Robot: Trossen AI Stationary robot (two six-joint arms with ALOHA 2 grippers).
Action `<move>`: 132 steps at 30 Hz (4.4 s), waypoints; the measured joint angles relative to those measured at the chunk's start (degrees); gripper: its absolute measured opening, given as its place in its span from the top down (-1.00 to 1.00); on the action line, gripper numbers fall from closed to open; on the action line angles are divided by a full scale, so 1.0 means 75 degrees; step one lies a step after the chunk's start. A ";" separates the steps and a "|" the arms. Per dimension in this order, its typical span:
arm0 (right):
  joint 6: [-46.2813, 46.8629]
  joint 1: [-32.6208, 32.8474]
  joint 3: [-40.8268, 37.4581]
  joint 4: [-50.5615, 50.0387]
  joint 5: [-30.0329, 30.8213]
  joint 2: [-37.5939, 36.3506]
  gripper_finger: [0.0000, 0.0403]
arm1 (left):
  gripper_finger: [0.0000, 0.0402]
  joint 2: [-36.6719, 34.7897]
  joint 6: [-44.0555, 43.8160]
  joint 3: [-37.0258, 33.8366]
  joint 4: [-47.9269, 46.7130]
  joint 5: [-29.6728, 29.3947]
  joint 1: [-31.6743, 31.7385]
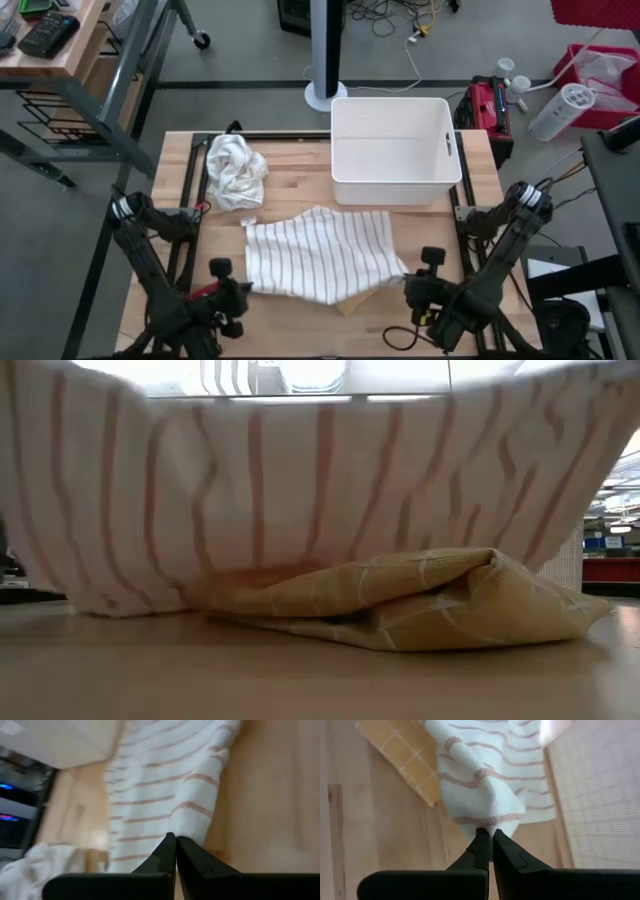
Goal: Fold towel
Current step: Fold the white kitchen towel
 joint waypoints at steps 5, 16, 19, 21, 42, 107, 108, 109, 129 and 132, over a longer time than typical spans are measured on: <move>0.0163 0.0049 0.0570 -0.0779 0.0469 -0.0023 1.00 | 1.00 -0.0003 -0.1031 0.0578 -0.1426 -0.0433 -0.0132; 0.0040 0.0085 0.1512 -0.1624 0.1280 -0.0280 1.00 | 1.00 -0.0092 -0.0774 0.1470 -0.1532 -0.1438 -0.0185; -0.0116 0.0138 0.1727 -0.1615 0.1428 -0.0317 1.00 | 1.00 -0.0095 -0.0353 0.1908 -0.1528 -0.1746 -0.0185; -0.0228 0.0148 0.1901 -0.1629 0.1495 -0.0390 1.00 | 1.00 -0.0095 -0.0059 0.2184 -0.1520 -0.1942 -0.0185; -0.0760 0.0339 0.5518 -0.1625 0.2926 -0.1081 1.00 | 1.00 -0.0375 0.3560 0.6898 -0.1522 -0.3529 -0.0370; 0.0034 0.0682 0.3616 -0.1610 0.1313 -0.3468 1.00 | 1.00 -0.3303 0.2283 0.3667 -0.1515 -0.0697 -0.0928; -0.0035 0.0682 0.3614 -0.1611 0.1440 -0.3570 1.00 | 1.00 -0.3426 0.2400 0.3641 -0.1517 -0.0813 -0.0927; -0.0107 0.0682 0.3612 -0.1612 0.1554 -0.3685 1.00 | 1.00 -0.3556 0.2522 0.3609 -0.1517 -0.0931 -0.0925; -0.0815 0.0682 0.4016 -0.1293 0.1985 -0.3780 1.00 | 1.00 -0.4433 0.3319 0.3395 -0.1460 -0.2024 -0.0913; -0.0970 0.0682 0.4242 -0.1281 0.1984 -0.3559 1.00 | 1.00 -0.4207 0.3318 0.3074 -0.1294 -0.2098 -0.0853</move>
